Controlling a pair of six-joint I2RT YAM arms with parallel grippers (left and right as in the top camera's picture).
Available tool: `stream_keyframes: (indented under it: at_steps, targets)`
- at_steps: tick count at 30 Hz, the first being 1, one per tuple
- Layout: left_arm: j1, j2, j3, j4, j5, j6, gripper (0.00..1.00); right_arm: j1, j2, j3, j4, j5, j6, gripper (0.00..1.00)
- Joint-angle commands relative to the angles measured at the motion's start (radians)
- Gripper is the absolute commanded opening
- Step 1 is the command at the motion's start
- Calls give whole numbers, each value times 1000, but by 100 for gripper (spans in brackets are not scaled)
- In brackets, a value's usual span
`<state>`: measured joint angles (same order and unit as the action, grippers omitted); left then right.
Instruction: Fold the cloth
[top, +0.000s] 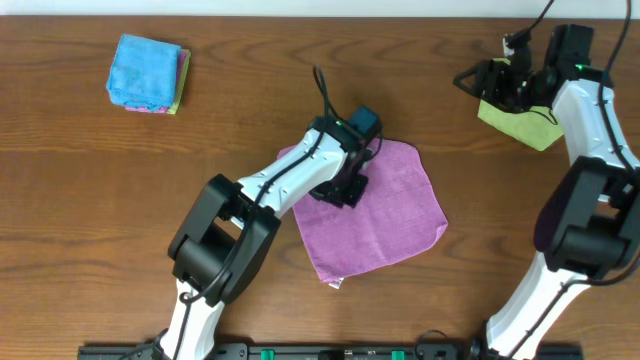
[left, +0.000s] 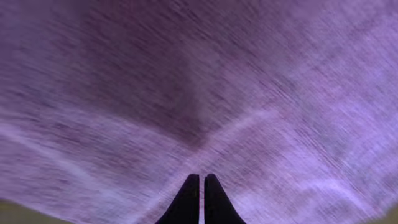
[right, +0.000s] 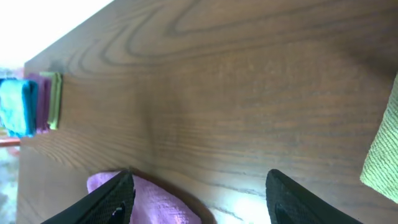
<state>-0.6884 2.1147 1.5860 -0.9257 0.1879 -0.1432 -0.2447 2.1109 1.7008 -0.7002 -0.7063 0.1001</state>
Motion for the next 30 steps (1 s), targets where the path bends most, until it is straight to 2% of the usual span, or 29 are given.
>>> stream_keyframes:
  at_steps: [1,6,12,23,30]
  targets:
    - [9,-23,-1,31,-142,-22,6,1,-80,22,-12,15,-65,68]
    - [15,-22,-2,141,-177,-13,6,1,-179,22,-38,68,-92,69]
    - [29,-9,-10,184,-158,-10,6,1,-284,22,-97,129,-140,70]
    - [30,-5,-92,266,-154,-9,5,1,-315,22,-185,199,-169,71]
    - [69,3,-119,303,-153,35,6,2,-316,21,-218,198,-169,70]
